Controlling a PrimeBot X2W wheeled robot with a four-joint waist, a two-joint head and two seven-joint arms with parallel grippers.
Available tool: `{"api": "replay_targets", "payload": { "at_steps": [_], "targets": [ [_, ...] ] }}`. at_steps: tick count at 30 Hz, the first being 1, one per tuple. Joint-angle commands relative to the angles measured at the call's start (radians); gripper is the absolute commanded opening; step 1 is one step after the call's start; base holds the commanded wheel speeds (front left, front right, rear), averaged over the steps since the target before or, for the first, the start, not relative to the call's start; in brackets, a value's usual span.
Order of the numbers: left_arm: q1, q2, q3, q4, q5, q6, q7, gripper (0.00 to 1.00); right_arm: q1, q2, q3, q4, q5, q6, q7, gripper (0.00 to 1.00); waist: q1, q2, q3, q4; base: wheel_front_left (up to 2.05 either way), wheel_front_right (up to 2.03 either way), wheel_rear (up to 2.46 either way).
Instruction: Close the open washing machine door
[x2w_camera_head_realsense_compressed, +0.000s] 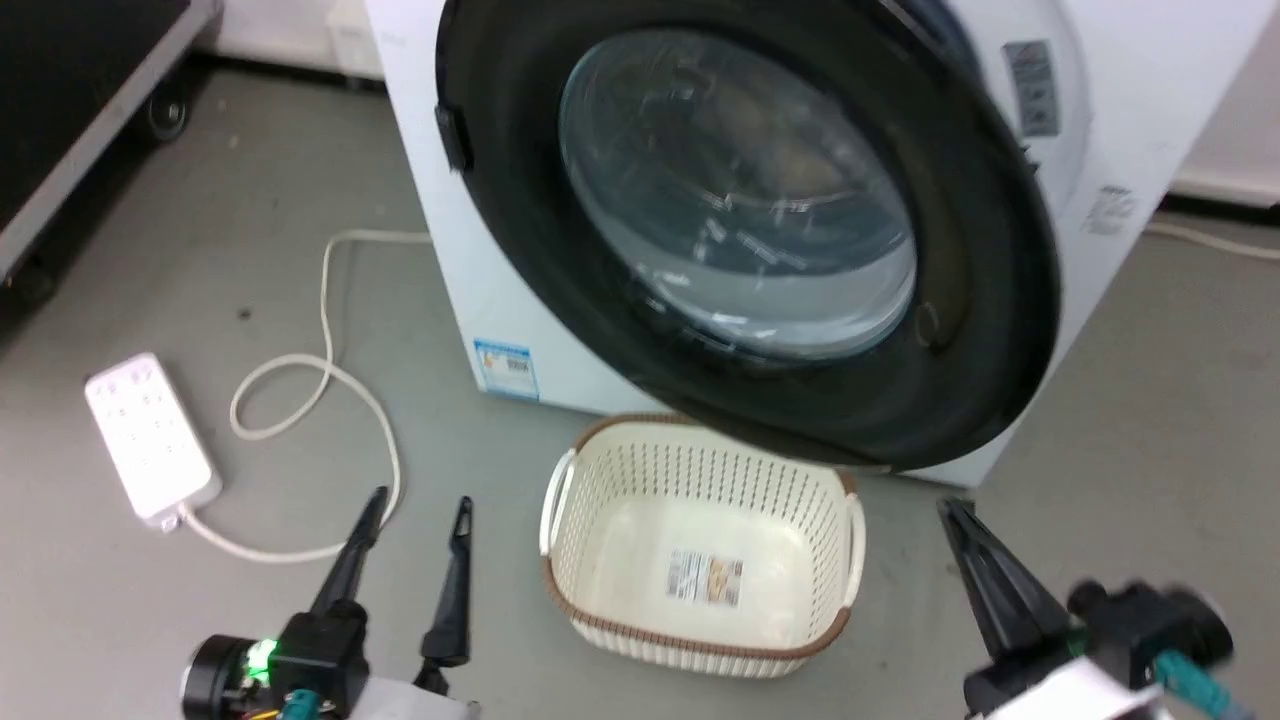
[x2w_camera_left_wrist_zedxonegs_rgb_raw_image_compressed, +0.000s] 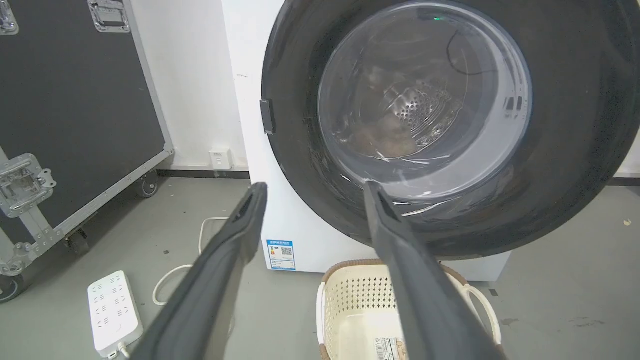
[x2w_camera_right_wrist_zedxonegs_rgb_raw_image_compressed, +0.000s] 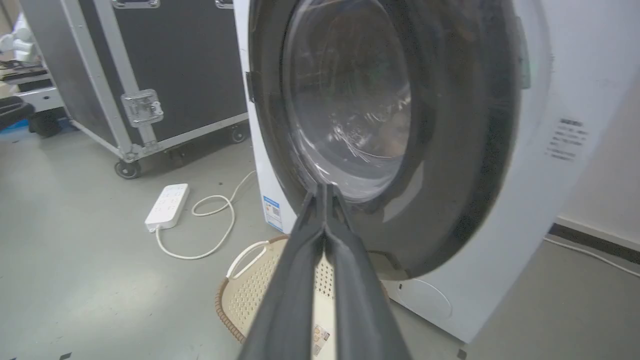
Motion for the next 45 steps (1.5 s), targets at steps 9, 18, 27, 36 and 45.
{"api": "replay_targets", "payload": {
  "at_steps": [9,18,27,36,45],
  "targets": [
    [-0.074,-0.044,-0.01,0.001,0.049,-0.01,-0.004,1.0,-0.259,-0.14,0.06,-0.019,0.109,0.001,0.095,0.0,-0.0001,-0.0001,0.176,0.066,0.0,0.0,0.0],
    [-0.144,-0.081,-0.007,0.002,0.072,-0.024,-0.004,1.0,-0.483,-0.285,-0.064,0.108,0.191,0.001,0.216,0.0,-0.0001,-0.0001,0.275,0.121,0.0,0.0,0.0],
    [-0.164,-0.105,0.001,-0.006,0.082,-0.03,-0.004,1.0,-0.653,-0.355,-0.134,0.251,0.273,0.001,0.272,0.0,-0.0001,-0.0001,0.313,0.144,0.0,0.0,0.0],
    [-0.18,-0.119,0.009,-0.002,0.087,-0.037,-0.004,1.0,-0.836,-0.394,-0.125,0.448,0.265,0.001,0.264,0.0,-0.0001,-0.0001,0.323,0.143,0.0,0.0,0.0],
    [-0.175,-0.126,0.026,0.018,0.084,-0.05,-0.004,1.0,-0.826,-0.354,-0.052,0.527,0.288,0.001,0.178,0.34,-0.0001,-0.0001,0.255,0.104,0.0,0.0,0.0]
  ]
}}
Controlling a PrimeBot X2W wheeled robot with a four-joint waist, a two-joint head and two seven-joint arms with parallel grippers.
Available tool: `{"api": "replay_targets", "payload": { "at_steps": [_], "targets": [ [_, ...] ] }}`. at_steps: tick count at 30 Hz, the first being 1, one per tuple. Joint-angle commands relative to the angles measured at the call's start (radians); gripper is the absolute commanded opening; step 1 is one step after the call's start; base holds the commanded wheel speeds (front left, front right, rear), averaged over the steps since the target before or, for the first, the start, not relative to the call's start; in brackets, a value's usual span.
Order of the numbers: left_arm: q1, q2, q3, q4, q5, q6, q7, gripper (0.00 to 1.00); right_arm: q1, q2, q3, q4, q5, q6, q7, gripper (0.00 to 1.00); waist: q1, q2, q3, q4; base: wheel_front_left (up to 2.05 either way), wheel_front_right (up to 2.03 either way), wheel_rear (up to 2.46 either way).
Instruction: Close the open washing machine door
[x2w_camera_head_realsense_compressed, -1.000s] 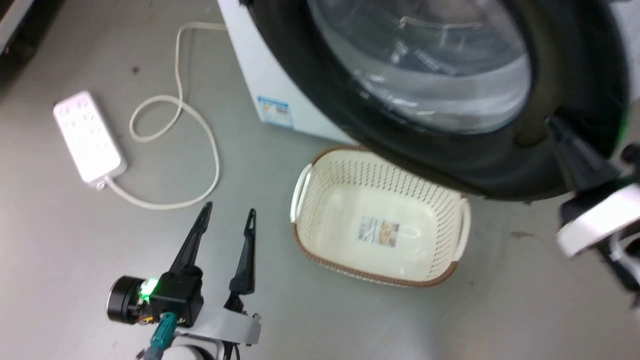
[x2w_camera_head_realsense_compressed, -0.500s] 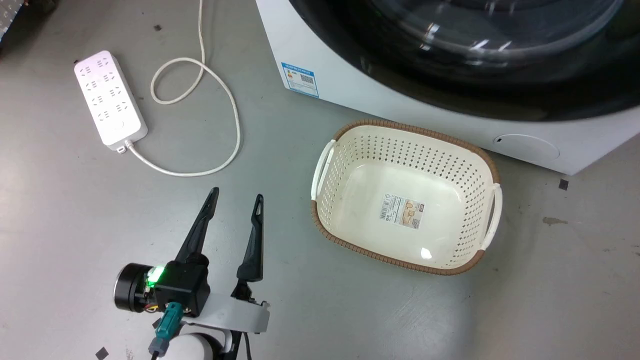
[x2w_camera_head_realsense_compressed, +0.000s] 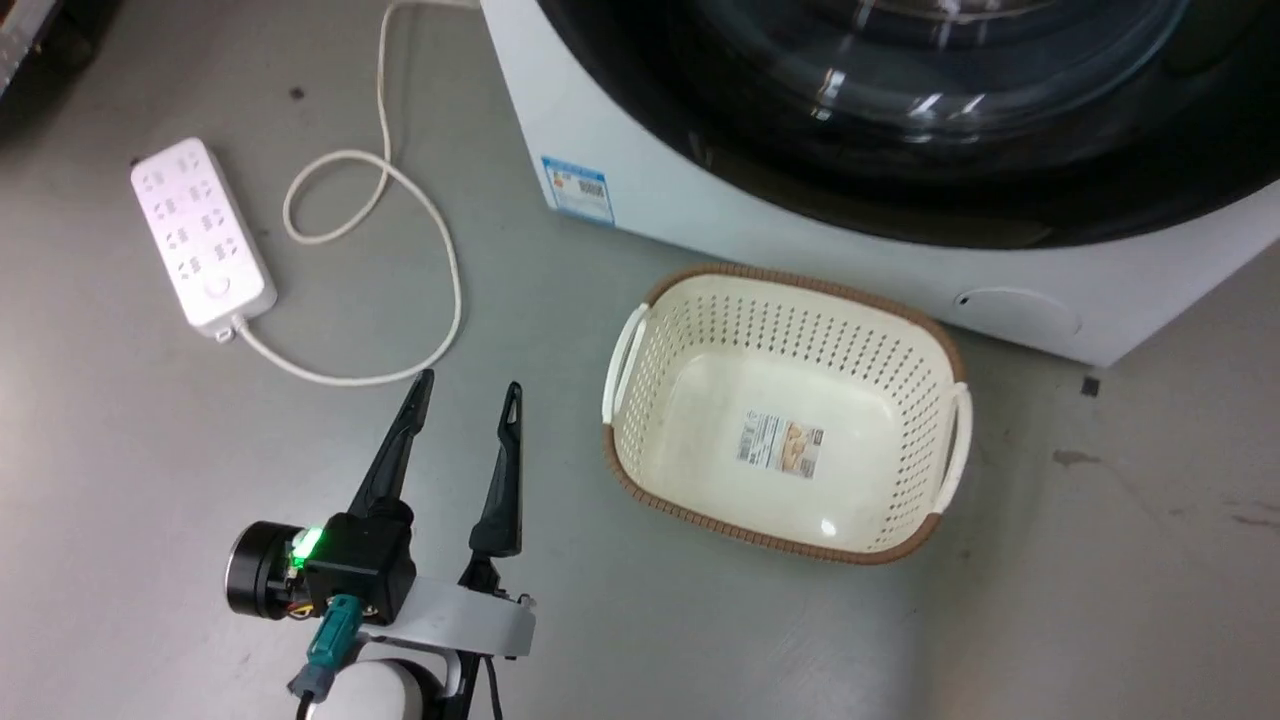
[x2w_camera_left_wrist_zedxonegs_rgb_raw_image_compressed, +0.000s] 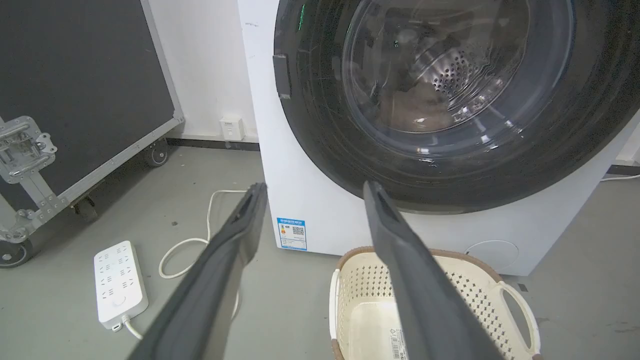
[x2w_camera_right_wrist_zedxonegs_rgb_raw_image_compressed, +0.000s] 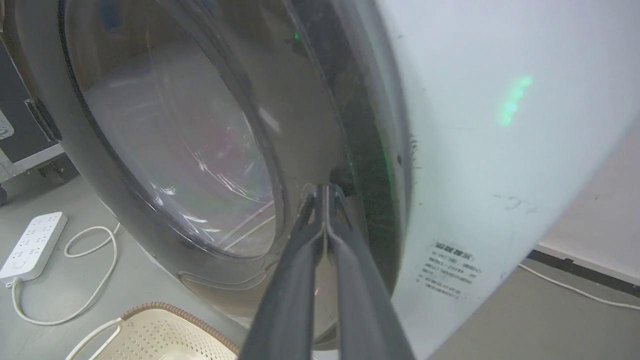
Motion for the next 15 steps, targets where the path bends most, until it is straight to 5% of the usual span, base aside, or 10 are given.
{"api": "replay_targets", "payload": {
  "at_steps": [1,2,10,15],
  "targets": [
    [-0.002,-0.002,0.005,0.006,-0.002,-0.006,-0.004,1.0,0.02,0.009,0.011,-0.002,0.01,-0.006,-0.023,0.89,-0.0001,-0.0001,-0.038,-0.02,0.0,0.0,0.0],
    [0.002,-0.003,0.008,0.011,-0.005,-0.008,-0.004,1.0,0.04,0.017,0.024,-0.008,0.015,-0.006,-0.04,1.0,-0.0001,-0.0001,-0.056,-0.029,0.0,0.0,0.0],
    [0.06,0.003,0.047,0.057,-0.028,-0.031,-0.004,1.0,0.28,0.111,0.064,-0.144,0.025,-0.006,-0.15,1.0,-0.0001,-0.0001,-0.215,-0.117,0.0,0.0,0.0],
    [0.1,0.012,0.066,0.08,-0.034,-0.042,-0.004,1.0,0.482,0.211,-0.023,-0.259,-0.06,-0.006,-0.174,1.0,-0.0001,-0.0001,-0.288,-0.161,0.0,0.0,0.0]
  ]
}}
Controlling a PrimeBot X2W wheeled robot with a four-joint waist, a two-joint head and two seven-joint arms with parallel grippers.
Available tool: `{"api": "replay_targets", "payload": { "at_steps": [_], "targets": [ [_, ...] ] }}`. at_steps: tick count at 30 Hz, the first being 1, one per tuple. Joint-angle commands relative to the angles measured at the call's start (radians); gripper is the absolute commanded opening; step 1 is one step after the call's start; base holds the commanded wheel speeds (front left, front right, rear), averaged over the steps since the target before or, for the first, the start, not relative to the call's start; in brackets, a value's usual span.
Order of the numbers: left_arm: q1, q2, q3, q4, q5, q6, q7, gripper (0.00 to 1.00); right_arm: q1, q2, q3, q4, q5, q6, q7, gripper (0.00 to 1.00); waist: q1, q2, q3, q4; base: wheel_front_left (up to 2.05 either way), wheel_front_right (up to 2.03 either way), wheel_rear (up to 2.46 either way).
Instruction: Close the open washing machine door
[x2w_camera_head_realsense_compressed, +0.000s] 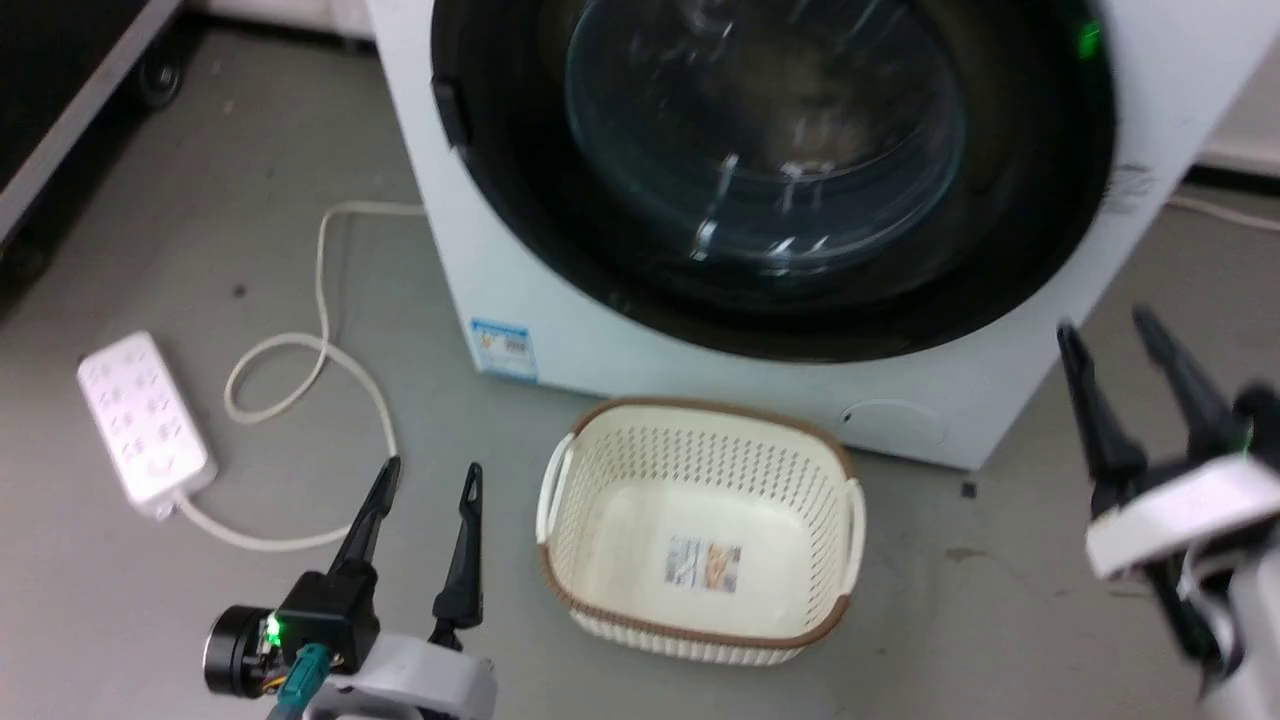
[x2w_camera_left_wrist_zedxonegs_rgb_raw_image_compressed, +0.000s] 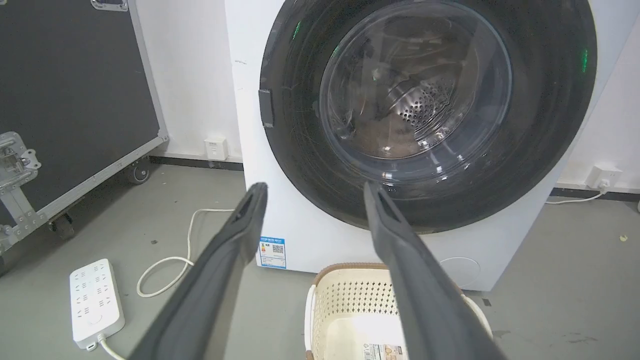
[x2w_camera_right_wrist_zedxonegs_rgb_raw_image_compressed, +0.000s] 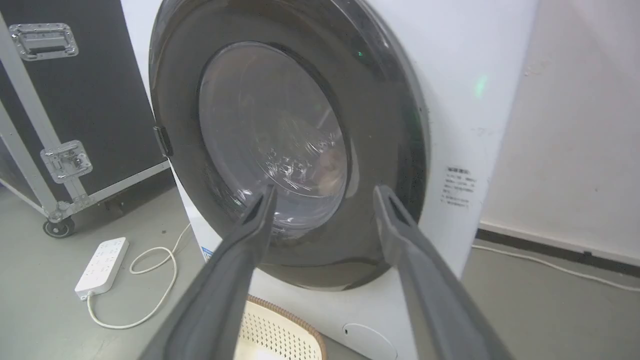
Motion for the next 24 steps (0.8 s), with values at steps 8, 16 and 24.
{"api": "replay_targets", "payload": {
  "at_steps": [8,16,24],
  "targets": [
    [0.067,0.017,0.025,0.049,-0.003,0.0,-0.004,1.0,0.308,0.181,-0.162,-0.193,-0.164,-0.001,0.0,1.0,0.0003,0.0,-0.105,-0.096,0.0,0.0,0.0],
    [0.082,0.015,0.023,0.051,-0.001,-0.016,-0.004,1.0,0.436,0.268,-0.181,-0.245,-0.279,-0.001,0.004,1.0,0.0003,0.0,-0.106,-0.115,0.0,0.0,0.0],
    [0.073,0.012,0.016,0.042,0.005,-0.024,0.004,0.0,0.431,0.279,-0.176,-0.239,-0.282,0.0,0.007,0.0,0.0003,0.0,-0.105,-0.118,0.0,0.0,0.0]
  ]
}}
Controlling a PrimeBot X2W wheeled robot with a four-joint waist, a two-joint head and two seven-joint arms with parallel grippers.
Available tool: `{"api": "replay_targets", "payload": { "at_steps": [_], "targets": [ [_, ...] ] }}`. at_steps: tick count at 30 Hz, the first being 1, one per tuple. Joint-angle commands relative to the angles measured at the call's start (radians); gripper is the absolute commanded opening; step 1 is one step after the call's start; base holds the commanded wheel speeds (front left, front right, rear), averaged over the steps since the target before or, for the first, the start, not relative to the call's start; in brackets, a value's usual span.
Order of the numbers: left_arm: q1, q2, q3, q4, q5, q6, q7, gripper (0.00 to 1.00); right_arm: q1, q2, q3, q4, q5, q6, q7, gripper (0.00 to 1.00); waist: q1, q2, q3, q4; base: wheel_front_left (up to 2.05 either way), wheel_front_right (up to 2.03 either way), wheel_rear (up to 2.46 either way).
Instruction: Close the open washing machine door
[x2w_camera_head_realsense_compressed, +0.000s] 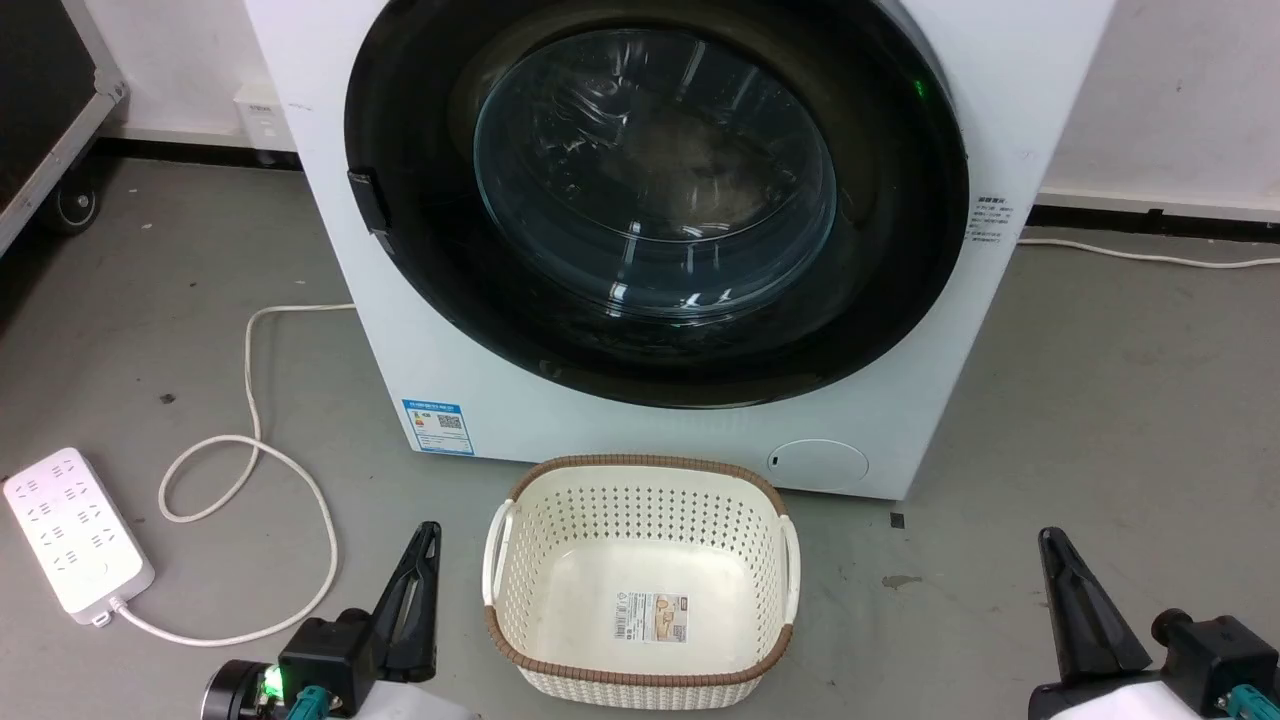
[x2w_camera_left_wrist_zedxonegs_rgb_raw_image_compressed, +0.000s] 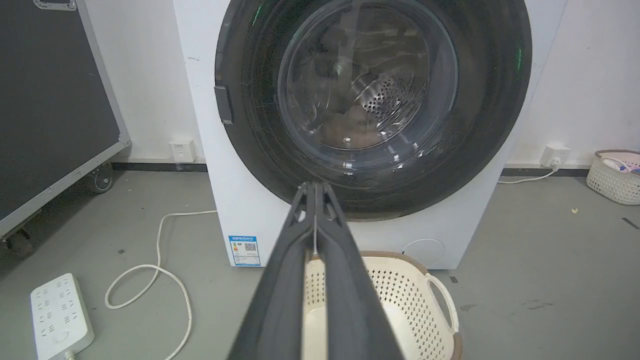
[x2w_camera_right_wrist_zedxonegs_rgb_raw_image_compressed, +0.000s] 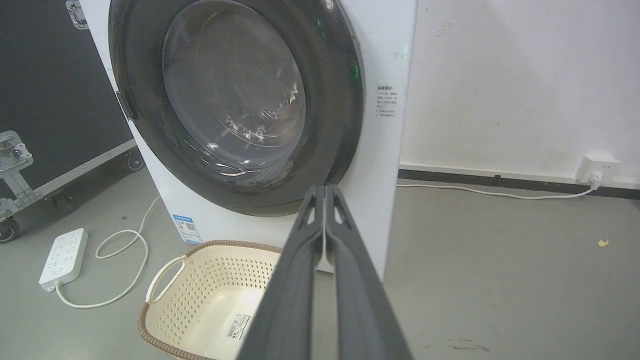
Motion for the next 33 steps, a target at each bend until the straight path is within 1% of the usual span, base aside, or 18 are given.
{"api": "replay_targets", "payload": {
  "at_steps": [1,33],
  "targets": [
    [0.0,0.0,0.002,-0.001,0.001,0.0,0.002,0.0,-0.001,0.0,0.0,-0.001,-0.001,0.0,0.002,0.0,0.0,0.0,0.0,0.0,0.0,0.0,0.0],
    [-0.005,-0.012,0.028,-0.033,0.03,0.011,0.068,0.0,-0.016,0.005,0.017,-0.026,-0.03,0.0,0.061,0.0,0.0,0.0,0.003,0.015,0.0,0.0,0.0]
  ]
}}
